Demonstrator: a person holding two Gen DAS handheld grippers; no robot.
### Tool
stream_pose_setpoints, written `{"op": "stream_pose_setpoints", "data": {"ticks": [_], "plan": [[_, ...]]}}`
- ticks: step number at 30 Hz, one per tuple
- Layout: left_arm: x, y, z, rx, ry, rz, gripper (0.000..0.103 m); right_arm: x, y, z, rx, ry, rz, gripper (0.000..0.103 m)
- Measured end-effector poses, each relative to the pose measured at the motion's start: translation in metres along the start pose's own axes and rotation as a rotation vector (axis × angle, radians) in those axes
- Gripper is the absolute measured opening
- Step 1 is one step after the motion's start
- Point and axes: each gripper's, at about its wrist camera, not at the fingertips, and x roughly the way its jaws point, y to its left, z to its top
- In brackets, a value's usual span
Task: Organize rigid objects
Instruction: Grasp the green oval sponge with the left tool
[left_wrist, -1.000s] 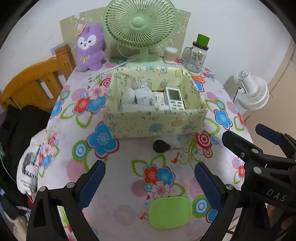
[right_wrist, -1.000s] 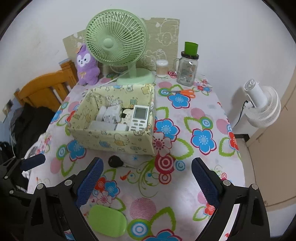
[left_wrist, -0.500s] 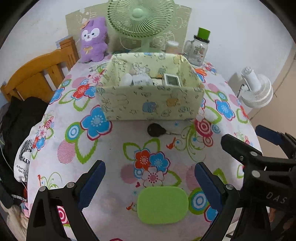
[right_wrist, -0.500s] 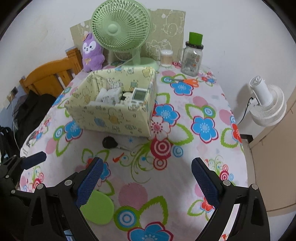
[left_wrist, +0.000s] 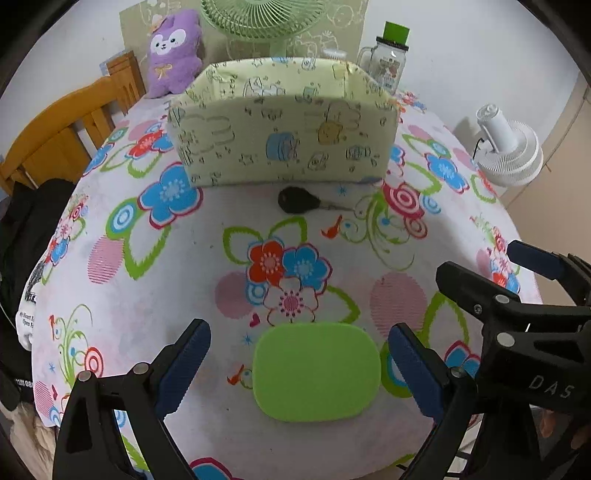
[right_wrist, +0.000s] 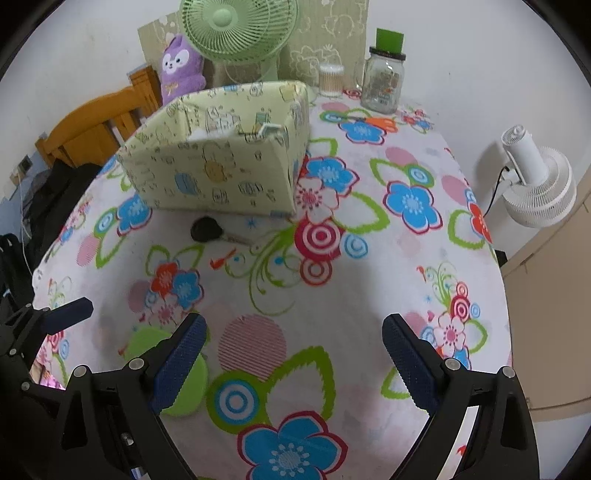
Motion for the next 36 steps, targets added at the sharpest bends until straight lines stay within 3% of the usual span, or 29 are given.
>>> {"op": "stream_pose_setpoints", "data": {"ticks": [22, 28, 36], "plan": [[0.035, -0.01, -0.026, 0.029, 0.062, -0.022, 0.098, 0.03, 0.0, -0.031, -0.013, 0.088, -0.025, 0.097], [0.038, -0.019, -0.031, 0.074, 0.052, 0.028, 0.099, 0.034, -0.002, -0.035, -0.004, 0.102, -0.025, 0.098], [0.039, -0.019, -0.031, 0.042, 0.043, 0.052, 0.101, 0.038, -0.002, -0.037, 0.001, 0.114, -0.025, 0.097]]}}
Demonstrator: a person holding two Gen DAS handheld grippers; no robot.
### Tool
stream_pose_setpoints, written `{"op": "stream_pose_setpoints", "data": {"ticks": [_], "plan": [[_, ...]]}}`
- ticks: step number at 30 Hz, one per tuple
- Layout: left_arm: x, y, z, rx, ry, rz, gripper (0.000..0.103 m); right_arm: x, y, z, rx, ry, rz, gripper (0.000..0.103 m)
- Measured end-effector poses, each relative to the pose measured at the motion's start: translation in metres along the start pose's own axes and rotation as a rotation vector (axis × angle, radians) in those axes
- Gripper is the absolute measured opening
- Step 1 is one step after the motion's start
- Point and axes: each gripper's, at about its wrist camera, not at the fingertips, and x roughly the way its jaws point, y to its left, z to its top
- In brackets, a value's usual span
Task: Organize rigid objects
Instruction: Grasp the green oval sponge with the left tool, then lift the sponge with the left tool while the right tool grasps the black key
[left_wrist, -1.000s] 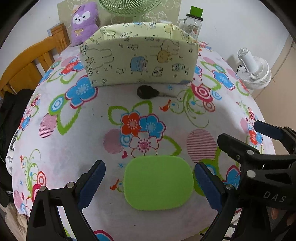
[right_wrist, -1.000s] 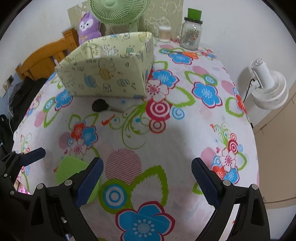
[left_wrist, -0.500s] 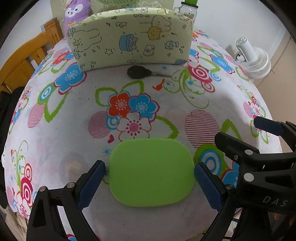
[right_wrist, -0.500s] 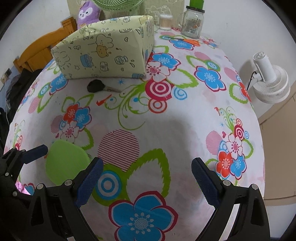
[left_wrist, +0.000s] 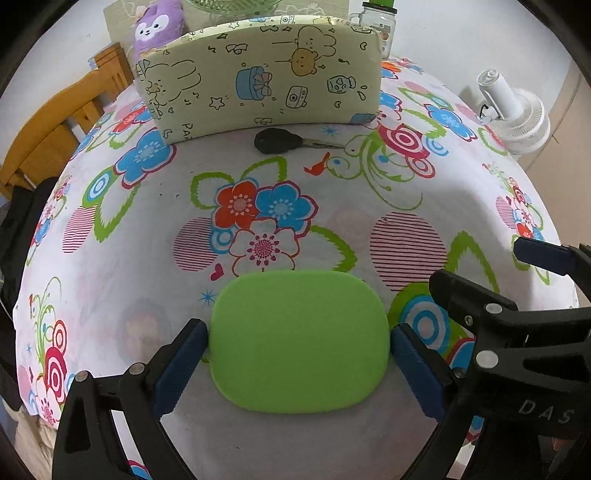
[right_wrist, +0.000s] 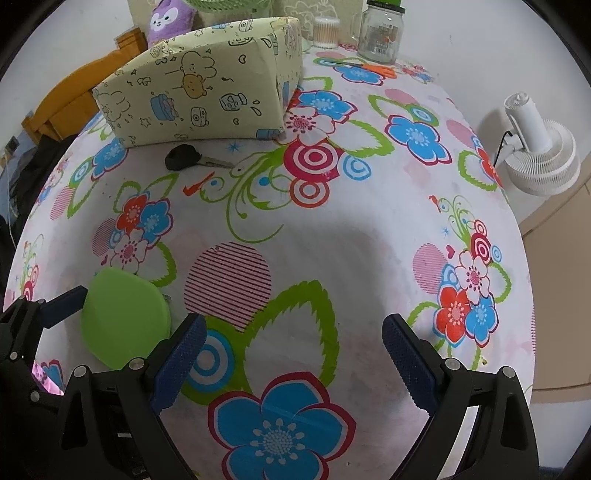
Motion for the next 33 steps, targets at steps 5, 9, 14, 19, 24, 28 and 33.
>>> {"op": "stream_pose_setpoints", "data": {"ticks": [5, 9, 14, 19, 24, 28, 33], "plan": [[-0.001, -0.001, 0.002, 0.001, 0.003, -0.004, 0.095, 0.001, 0.0, 0.001, -0.001, 0.003, 0.0, 0.097], [-0.001, 0.0, 0.004, 0.004, 0.01, -0.011, 0.095, 0.0, 0.001, 0.002, 0.0, 0.002, 0.004, 0.098], [-0.001, 0.006, 0.008, -0.012, 0.02, -0.007, 0.095, 0.0, 0.006, 0.008, -0.004, -0.006, 0.013, 0.098], [-0.006, 0.016, 0.016, -0.022, 0.008, 0.004, 0.095, -0.002, 0.012, 0.017, -0.008, -0.015, 0.027, 0.098], [-0.007, 0.027, 0.026, -0.031, 0.002, 0.013, 0.095, -0.003, 0.02, 0.03, -0.01, -0.03, 0.043, 0.097], [-0.008, 0.036, 0.037, -0.025, -0.001, 0.013, 0.095, -0.005, 0.028, 0.044, -0.013, -0.049, 0.05, 0.097], [-0.008, 0.047, 0.052, -0.01, -0.008, 0.015, 0.095, -0.003, 0.039, 0.063, -0.015, -0.063, 0.054, 0.096]]}}
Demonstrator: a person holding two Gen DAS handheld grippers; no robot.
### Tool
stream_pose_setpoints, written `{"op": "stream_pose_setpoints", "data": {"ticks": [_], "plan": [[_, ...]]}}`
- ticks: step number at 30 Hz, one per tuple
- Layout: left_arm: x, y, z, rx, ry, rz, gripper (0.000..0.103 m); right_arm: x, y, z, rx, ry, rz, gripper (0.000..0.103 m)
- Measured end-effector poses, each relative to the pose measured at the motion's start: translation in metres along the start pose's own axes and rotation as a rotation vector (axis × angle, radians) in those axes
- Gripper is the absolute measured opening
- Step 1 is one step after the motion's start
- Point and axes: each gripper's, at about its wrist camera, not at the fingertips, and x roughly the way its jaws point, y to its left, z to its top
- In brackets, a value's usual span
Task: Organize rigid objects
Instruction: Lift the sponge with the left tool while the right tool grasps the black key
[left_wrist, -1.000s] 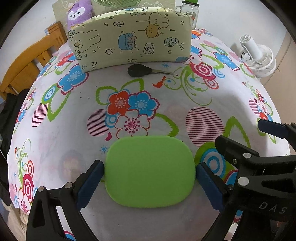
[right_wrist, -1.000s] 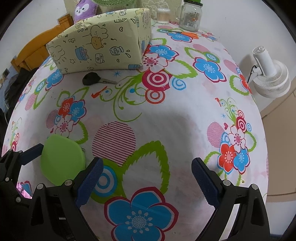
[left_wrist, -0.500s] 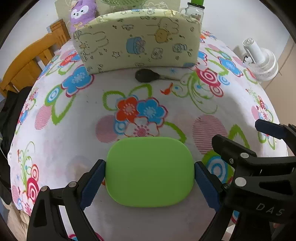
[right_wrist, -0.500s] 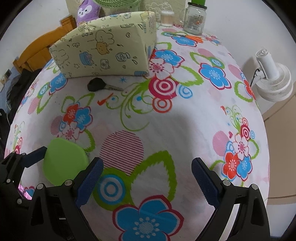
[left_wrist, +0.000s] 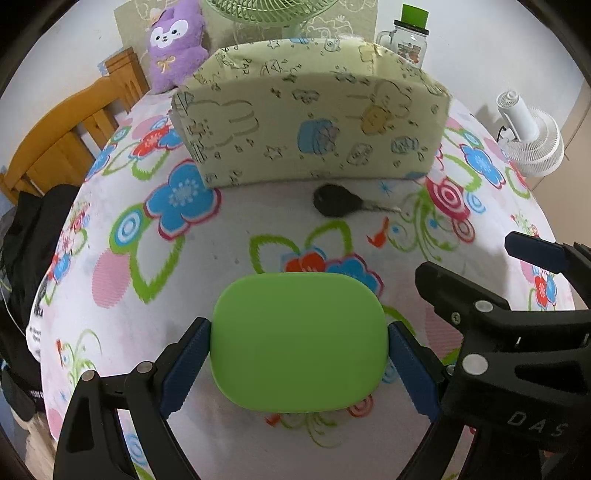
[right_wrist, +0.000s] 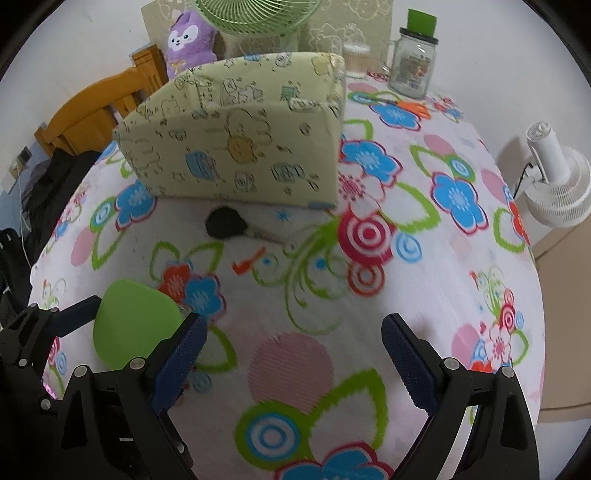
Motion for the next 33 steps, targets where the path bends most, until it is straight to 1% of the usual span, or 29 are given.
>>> {"op": "stream_pose_setpoints", "data": {"ticks": [9, 14, 23, 26, 27, 29, 30, 31, 33], "plan": [[0.008, 0.023, 0.025, 0.026, 0.006, -0.004, 0.095, 0.017, 0.022, 0.03, -0.005, -0.001, 0.01, 0.092], [0.017, 0.032, 0.033, 0.048, 0.019, -0.012, 0.095, 0.032, 0.033, 0.042, -0.008, 0.013, 0.013, 0.087], [0.032, 0.043, 0.043, 0.078, 0.044, -0.038, 0.095, 0.06, 0.052, 0.054, -0.025, 0.064, 0.035, 0.07], [0.036, 0.047, 0.046, 0.081, 0.052, -0.048, 0.095, 0.067, 0.059, 0.058, -0.036, 0.065, 0.028, 0.067], [0.037, 0.049, 0.047, 0.081, 0.054, -0.05, 0.095, 0.069, 0.06, 0.06, -0.039, 0.065, 0.025, 0.063], [0.04, 0.052, 0.049, 0.082, 0.059, -0.055, 0.095, 0.072, 0.064, 0.064, -0.052, 0.057, 0.015, 0.06], [0.041, 0.053, 0.05, 0.083, 0.061, -0.057, 0.095, 0.074, 0.067, 0.066, -0.06, 0.056, 0.012, 0.058], [0.041, 0.054, 0.052, 0.085, 0.063, -0.059, 0.095, 0.076, 0.07, 0.067, -0.067, 0.062, 0.009, 0.052], [0.043, 0.056, 0.053, 0.088, 0.064, -0.059, 0.095, 0.079, 0.074, 0.07, -0.074, 0.065, -0.004, 0.046]]}}
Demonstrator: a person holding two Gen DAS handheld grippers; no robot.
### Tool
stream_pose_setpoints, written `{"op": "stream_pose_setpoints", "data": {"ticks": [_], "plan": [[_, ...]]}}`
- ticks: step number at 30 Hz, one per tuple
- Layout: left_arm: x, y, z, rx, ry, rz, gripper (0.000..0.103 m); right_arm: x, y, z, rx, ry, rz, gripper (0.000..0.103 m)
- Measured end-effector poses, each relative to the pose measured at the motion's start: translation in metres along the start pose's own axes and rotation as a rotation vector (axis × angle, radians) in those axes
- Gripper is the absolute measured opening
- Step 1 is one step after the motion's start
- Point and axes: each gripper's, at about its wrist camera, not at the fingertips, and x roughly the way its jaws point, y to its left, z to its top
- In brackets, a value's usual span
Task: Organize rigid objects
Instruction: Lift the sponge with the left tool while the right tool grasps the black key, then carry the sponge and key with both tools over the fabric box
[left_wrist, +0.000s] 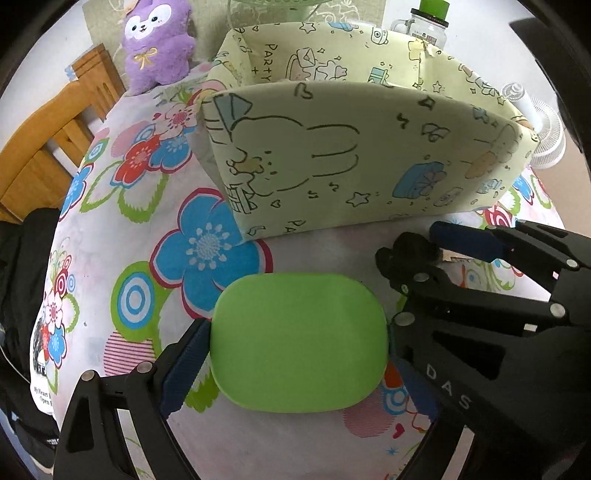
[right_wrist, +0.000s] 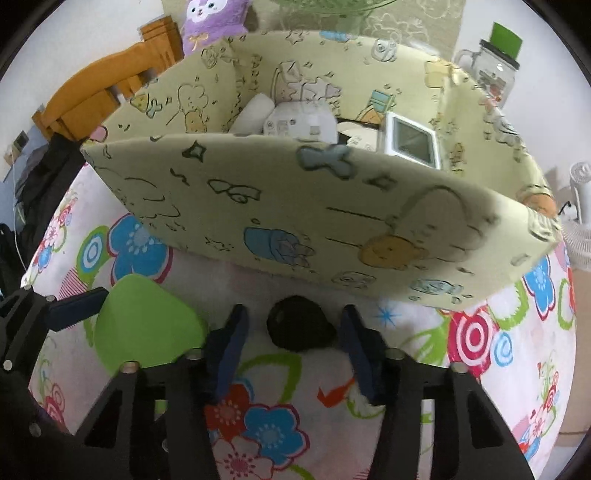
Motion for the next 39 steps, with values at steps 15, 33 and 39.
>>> {"op": "stream_pose_setpoints", "data": {"ticks": [15, 33, 39], "plan": [[-0.001, -0.014, 0.0, 0.047, 0.012, -0.023, 0.095, -0.008, -0.007, -0.013, 0.071, 0.012, -0.01, 0.035], [-0.049, -0.055, -0.02, 0.056, -0.046, -0.015, 0.095, -0.065, -0.044, -0.044, 0.121, -0.016, -0.026, 0.035], [-0.072, -0.062, -0.02, 0.051, -0.078, -0.011, 0.095, -0.095, -0.062, -0.05, 0.139, -0.044, -0.027, 0.035]]}}
